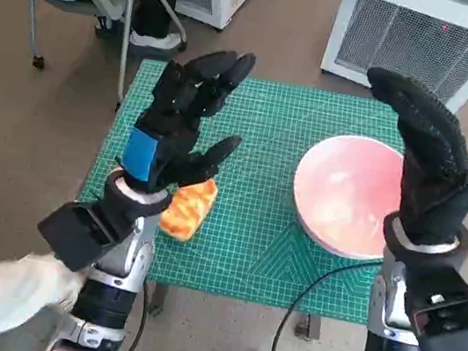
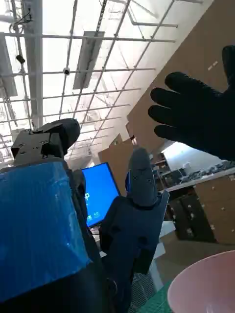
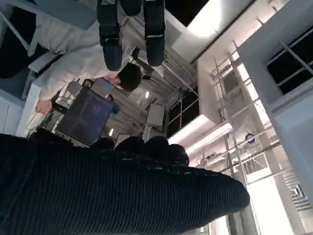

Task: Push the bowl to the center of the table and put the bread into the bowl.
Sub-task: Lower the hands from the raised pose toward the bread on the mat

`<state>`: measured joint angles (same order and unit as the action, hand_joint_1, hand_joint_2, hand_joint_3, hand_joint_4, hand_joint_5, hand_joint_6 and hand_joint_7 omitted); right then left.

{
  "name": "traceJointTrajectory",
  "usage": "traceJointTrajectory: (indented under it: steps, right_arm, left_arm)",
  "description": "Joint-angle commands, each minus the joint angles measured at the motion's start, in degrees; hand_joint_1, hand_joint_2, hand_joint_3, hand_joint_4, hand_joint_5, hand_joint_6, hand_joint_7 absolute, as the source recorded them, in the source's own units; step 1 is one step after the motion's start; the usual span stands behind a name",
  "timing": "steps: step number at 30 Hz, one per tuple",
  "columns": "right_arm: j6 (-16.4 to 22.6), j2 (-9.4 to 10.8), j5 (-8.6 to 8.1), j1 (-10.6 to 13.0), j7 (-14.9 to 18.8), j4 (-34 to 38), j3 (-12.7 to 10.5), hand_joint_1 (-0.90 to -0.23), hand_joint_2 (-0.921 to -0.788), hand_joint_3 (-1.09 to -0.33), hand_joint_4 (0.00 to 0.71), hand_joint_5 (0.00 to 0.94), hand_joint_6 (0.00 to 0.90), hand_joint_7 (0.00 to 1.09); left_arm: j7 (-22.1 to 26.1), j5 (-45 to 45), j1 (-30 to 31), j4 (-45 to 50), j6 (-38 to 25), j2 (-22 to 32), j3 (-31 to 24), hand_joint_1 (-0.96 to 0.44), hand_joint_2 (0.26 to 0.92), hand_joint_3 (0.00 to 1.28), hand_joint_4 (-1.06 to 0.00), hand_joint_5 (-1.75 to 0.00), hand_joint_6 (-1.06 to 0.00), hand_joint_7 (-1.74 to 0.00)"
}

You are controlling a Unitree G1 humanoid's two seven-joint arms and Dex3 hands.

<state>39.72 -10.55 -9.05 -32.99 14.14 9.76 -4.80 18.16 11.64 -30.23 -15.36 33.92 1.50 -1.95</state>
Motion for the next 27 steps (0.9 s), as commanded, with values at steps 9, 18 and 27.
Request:
traceJointTrajectory:
  steps: [9,18,27]
  right_arm:
    - [-0.7,0.2,-0.24,1.5,0.4,0.0,0.1,-0.557,-0.921,-0.759,0.315,0.000,0.014,0.63]
    - [-0.4,-0.4,-0.53,1.9,0.7,0.5,-0.3,-0.537,-0.921,-0.763,0.314,0.000,0.013,0.63]
    - [3.0,-4.5,-1.53,3.2,1.1,5.0,-5.9,-0.532,-0.921,-0.777,0.295,0.000,0.002,0.63]
  left_arm:
    - [0.2,0.3,0.0,-1.0,0.4,-0.3,0.0,-0.32,0.921,0.36,-0.41,-0.01,-0.15,-0.72]
    - [0.3,0.2,-0.2,-1.5,0.9,-0.4,0.0,-0.31,0.921,0.36,-0.42,-0.01,-0.15,-0.72]
    - [0.5,0.4,0.0,-1.7,1.2,-0.1,-0.3,-0.31,0.921,0.36,-0.42,-0.01,-0.14,-0.72]
